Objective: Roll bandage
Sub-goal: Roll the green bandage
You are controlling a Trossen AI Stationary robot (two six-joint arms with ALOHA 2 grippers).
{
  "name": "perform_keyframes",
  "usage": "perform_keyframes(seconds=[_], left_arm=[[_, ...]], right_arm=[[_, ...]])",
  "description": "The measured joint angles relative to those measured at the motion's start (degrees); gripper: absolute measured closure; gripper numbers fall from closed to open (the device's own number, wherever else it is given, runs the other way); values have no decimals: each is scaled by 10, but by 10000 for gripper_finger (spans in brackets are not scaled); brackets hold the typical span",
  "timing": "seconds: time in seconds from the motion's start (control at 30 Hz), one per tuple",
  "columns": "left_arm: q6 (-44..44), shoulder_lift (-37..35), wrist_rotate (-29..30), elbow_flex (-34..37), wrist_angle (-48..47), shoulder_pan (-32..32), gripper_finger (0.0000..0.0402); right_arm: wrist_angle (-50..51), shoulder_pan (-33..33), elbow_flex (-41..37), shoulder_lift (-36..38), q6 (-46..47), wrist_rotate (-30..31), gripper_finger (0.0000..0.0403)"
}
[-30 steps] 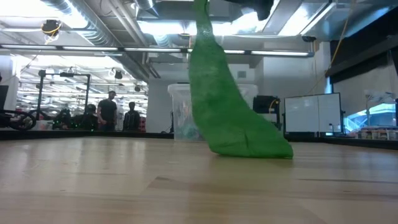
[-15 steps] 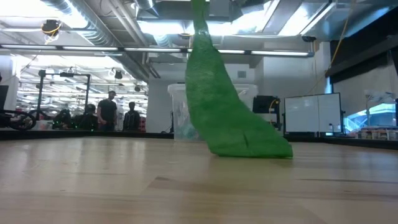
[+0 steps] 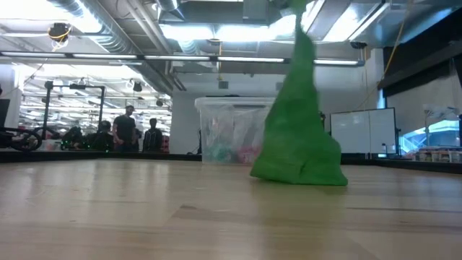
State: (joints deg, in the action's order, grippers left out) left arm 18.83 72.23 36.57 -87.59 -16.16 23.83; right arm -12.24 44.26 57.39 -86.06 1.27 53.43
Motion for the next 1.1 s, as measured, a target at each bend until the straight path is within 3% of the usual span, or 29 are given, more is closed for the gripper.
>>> perform_keyframes(seconds=[0.33,0.57,0.7,0.83,1.1], left_arm=[[12,20,-135,0,35,0,400],[31,24,-129,0,41,0,400],[58,22,-99,0,83,0,400],[103,21,-83,-2,159,-1,400],[165,20,-83,-3,294,-28,400]], right_arm=[[-63,-76,0,0,19,-19,379],[-41,-88,0,29,-8,11,290],[32,-59,0,82,-17,38,222],[124,-28,0,133,24,23,172],[232,-19,0,117,205,-77,152]])
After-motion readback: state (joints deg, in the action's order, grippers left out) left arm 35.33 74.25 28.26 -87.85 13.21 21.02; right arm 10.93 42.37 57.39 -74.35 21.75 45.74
